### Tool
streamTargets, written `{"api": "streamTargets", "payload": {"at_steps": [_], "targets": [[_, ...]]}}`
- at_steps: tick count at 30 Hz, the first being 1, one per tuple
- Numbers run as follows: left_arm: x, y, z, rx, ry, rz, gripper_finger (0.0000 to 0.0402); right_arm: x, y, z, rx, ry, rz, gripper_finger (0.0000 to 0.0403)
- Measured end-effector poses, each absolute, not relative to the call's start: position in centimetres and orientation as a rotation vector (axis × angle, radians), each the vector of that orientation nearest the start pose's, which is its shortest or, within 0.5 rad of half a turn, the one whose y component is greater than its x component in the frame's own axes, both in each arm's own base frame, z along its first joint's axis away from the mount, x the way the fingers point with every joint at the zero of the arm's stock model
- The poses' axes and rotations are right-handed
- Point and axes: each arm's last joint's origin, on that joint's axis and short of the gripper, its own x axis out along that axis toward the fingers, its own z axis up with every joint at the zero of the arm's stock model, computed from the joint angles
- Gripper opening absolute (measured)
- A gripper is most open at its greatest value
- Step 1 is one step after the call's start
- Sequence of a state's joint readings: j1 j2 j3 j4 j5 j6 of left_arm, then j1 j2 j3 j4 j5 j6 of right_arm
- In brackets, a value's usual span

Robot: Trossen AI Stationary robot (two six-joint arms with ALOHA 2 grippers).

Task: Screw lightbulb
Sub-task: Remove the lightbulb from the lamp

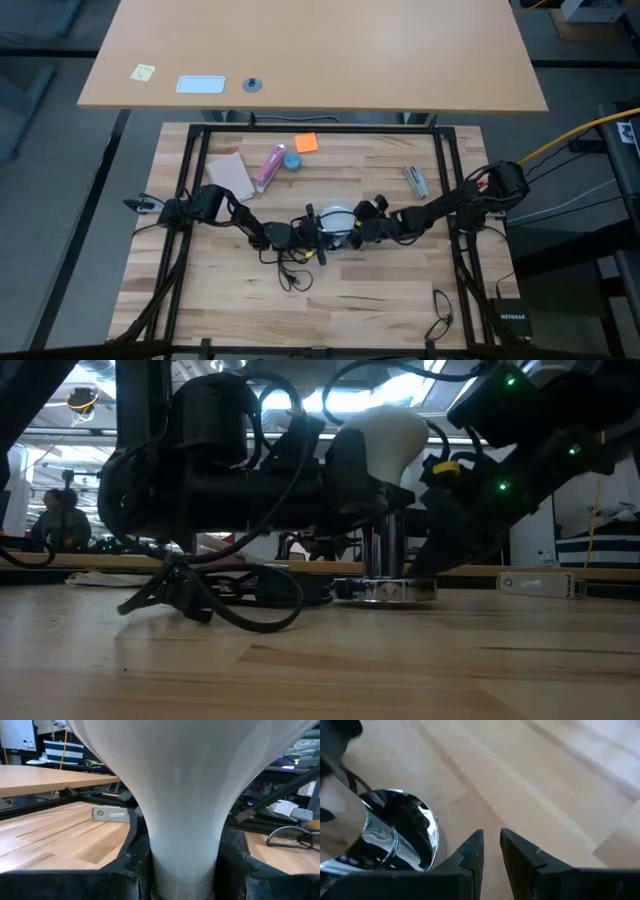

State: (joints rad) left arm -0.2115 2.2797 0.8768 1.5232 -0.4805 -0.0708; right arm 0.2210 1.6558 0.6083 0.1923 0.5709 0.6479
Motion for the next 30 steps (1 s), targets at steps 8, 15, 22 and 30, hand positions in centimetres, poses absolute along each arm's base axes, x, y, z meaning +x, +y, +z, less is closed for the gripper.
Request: {"api": "streamTargets", "payload": {"at_steps": [8, 15, 22, 30], "targets": [[38.0, -6.4, 8.5, -0.116, -0.134, 0.27, 0.0139, 27.8, 5.3, 10.9, 0.346, 0.695, -0.424, 0.0074], [38.0, -6.3, 8.6, -0.104, -0.13, 0.267, 0.0139, 28.3, 7.1, 9.2, 0.423, 0.634, -0.393, 0.0074], [38.0, -6.3, 8.5, -0.096, -0.118, 0.268, 0.0139, 28.4, 7.8, 9.0, 0.456, 0.593, -0.41, 0.0073], [38.1, -6.2, 8.4, -0.071, -0.101, 0.273, 0.0139, 28.5, 7.9, 9.0, 0.476, 0.59, -0.377, 0.0073]]}}
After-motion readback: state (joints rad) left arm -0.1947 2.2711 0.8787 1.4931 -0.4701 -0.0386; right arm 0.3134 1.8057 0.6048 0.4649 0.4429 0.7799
